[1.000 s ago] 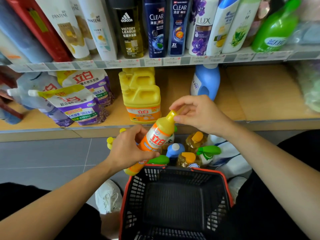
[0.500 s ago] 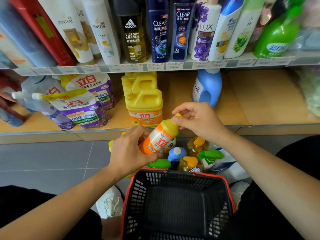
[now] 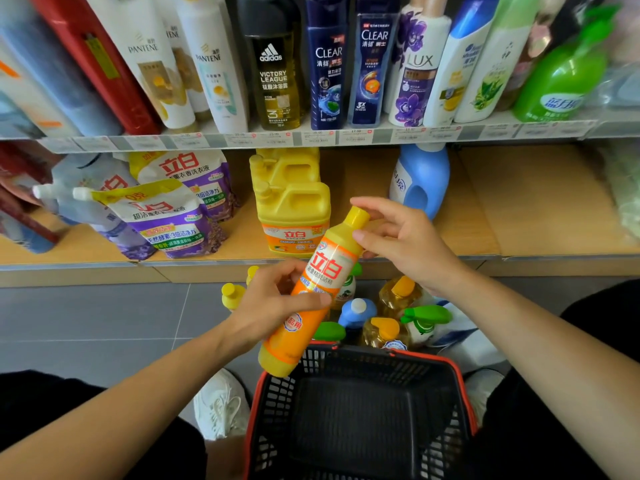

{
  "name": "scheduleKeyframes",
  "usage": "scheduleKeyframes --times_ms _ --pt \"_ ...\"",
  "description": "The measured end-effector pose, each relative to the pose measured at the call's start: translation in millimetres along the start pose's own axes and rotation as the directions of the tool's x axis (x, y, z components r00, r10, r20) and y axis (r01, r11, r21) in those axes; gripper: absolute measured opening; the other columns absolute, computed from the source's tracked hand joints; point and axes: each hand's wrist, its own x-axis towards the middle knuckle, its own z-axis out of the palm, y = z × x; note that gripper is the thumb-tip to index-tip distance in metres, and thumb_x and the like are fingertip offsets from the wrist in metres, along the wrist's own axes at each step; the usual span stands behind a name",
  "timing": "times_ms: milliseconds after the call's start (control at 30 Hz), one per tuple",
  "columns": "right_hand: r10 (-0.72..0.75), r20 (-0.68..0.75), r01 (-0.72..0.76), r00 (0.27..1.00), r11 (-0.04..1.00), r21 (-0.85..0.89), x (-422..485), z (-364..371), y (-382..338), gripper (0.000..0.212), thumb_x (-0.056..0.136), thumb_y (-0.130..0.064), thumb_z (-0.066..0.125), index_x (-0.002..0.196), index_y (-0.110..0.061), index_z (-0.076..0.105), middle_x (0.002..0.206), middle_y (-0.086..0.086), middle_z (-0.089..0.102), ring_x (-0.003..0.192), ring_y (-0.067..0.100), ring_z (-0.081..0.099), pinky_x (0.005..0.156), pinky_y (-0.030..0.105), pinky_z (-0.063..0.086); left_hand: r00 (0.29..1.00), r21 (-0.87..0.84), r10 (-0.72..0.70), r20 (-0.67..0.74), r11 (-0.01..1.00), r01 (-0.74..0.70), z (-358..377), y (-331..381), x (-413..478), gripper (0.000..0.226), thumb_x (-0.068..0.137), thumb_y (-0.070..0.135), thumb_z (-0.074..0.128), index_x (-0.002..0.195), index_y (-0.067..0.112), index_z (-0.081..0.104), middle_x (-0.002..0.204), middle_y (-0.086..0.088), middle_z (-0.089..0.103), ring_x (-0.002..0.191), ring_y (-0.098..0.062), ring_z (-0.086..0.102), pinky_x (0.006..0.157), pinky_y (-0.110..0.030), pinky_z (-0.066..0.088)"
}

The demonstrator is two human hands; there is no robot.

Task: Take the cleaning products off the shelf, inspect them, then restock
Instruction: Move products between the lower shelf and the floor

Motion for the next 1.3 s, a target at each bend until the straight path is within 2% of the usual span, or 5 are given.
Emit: scheduleKeyframes --times_ms 400,633,933,1133,1300 --pt "0.188 0.141 -0.221 0.972 0.934 0.281 -13 28 7 0.044 0.086 -0.040 0.069 0.128 -0.029 0.062 0.116 0.000 0.072 0.108 0.021 0.069 0.082 0.040 0.061 0.995 -0.394 -0.059 0.083 0.915 0.087 1 10 1 0.052 0.086 0.015 0.066 0.134 0.001 0.052 0.110 -0.020 0.074 0.098 -0.027 0.072 0.082 -0.032 0.058" --pt "0.459 0.365 -0.552 0.810 0.807 0.211 -30 54 14 0.046 0.096 -0.046 0.051 0.133 -0.020 0.061 0.127 0.008 0.069 0.117 0.024 0.066 0.102 0.053 0.051 0.996 -0.530 -0.078 0.046 0.843 0.091 -12 19 7 0.040 0.092 0.018 0.065 0.130 0.008 0.056 0.110 -0.013 0.068 0.094 -0.022 0.066 0.082 -0.033 0.057" --pt "0.323 0.174 -0.359 0.930 0.902 0.241 -35 63 20 0.054 0.071 -0.042 0.078 0.115 -0.019 0.056 0.112 0.010 0.063 0.096 0.027 0.070 0.082 0.054 0.060 0.977 -0.498 -0.208 -0.056 0.854 0.153 -13 19 12 0.042 0.077 0.043 0.071 0.111 0.019 0.068 0.107 -0.003 0.075 0.100 -0.020 0.068 0.096 -0.040 0.051" --pt "0.439 0.410 -0.588 0.800 0.709 0.389 -29 55 14 0.062 0.090 -0.057 0.049 0.130 -0.011 0.059 0.112 0.025 0.070 0.084 0.031 0.072 0.067 0.036 0.059 0.981 -0.632 -0.176 -0.080 0.771 0.087 -25 20 13 0.060 0.080 0.025 0.079 0.131 0.007 0.052 0.107 -0.012 0.075 0.093 -0.023 0.074 0.074 -0.032 0.061" --pt "0.398 0.301 -0.487 0.867 0.805 0.338 -33 59 17 0.049 0.083 -0.047 0.066 0.124 -0.021 0.061 0.114 0.012 0.072 0.093 0.025 0.072 0.072 0.044 0.061 0.990 -0.533 -0.139 -0.039 0.840 0.097 -25 22 16 0.042 0.084 0.038 0.071 0.122 0.022 0.063 0.108 -0.001 0.074 0.096 -0.016 0.071 0.084 -0.032 0.058"
